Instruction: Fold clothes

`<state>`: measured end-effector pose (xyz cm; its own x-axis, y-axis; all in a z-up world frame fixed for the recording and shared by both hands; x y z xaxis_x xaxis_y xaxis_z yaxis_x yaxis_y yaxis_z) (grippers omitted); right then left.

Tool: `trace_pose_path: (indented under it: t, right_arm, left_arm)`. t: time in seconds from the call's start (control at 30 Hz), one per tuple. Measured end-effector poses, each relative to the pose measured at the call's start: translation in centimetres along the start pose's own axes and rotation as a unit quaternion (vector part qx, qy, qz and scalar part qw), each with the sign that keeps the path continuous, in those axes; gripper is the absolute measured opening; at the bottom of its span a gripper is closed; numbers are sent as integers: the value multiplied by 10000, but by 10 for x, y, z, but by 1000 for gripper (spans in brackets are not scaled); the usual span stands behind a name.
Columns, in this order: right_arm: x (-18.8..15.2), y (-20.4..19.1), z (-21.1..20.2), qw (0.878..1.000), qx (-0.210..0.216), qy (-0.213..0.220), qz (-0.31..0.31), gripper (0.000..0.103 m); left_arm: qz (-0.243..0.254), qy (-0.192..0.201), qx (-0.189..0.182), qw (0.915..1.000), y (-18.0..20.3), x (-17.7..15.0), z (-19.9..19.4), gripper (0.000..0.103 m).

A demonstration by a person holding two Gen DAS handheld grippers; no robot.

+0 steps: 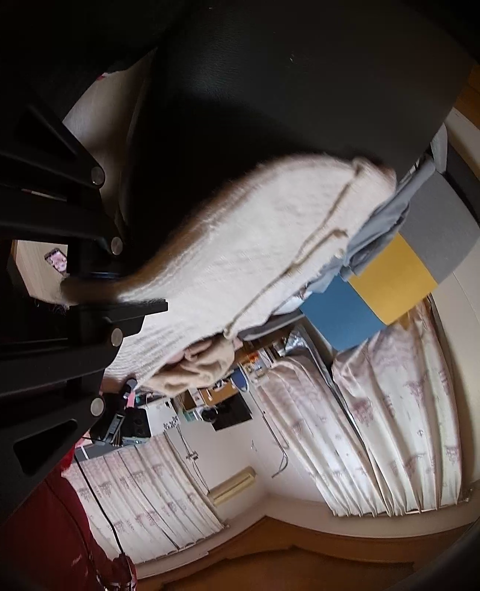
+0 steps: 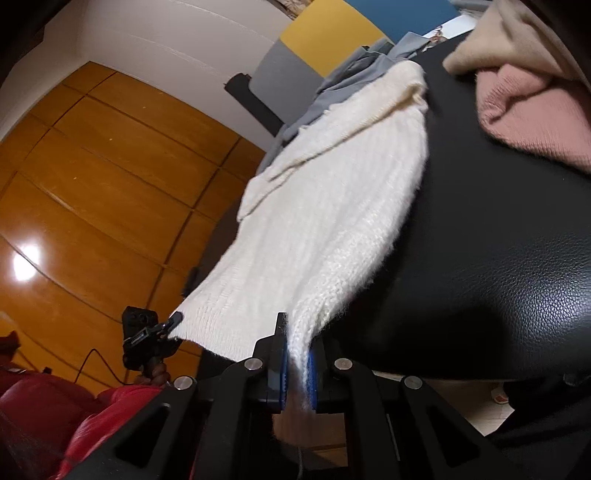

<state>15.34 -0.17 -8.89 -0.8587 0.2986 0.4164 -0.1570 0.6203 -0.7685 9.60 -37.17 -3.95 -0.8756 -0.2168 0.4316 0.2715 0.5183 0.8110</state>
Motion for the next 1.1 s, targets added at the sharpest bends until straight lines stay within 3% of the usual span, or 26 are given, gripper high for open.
trace_pose_path:
  t: [0.3,0.5,0.67,0.83,0.97,1.1]
  right_arm:
    - [5,-57,-48,9936,1061,375,-53,8]
    - [47,-78,-73,9801,1646,1109,2,8]
    - [127,-61,-47,9783,1445,1482,110,8]
    - [194,-30,-5,9836,1109,1375,376,8]
    - [244,11,32,9836,783,1280,999,8]
    - [262,46,60,9801,537,1173,1508,8]
  left_arm:
    - [-62,507,-876,9948,64,12,-49,7]
    - [6,947,-1212,9881,91,51,-67,7]
    - [78,919,-928,9914,70,111,-30,7]
    - [322,848,-331,9953,43,168,22,7]
    - [64,743,43,9972,6,197,61,7]
    - [-325,515,407,9973,-38,211,102,7]
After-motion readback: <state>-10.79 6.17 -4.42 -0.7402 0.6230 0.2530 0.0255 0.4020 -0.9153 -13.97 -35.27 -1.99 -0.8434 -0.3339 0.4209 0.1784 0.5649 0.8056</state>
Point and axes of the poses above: each gripper's, at about its wrist camera, not at the fingertips, and z roughly the way its jaws point, y to its right, x to its top, the point moved 10 cm from there along z, roughly the way its jaws point, and after that the axes turned 4 degrees about -y, right-handed, at the moved point
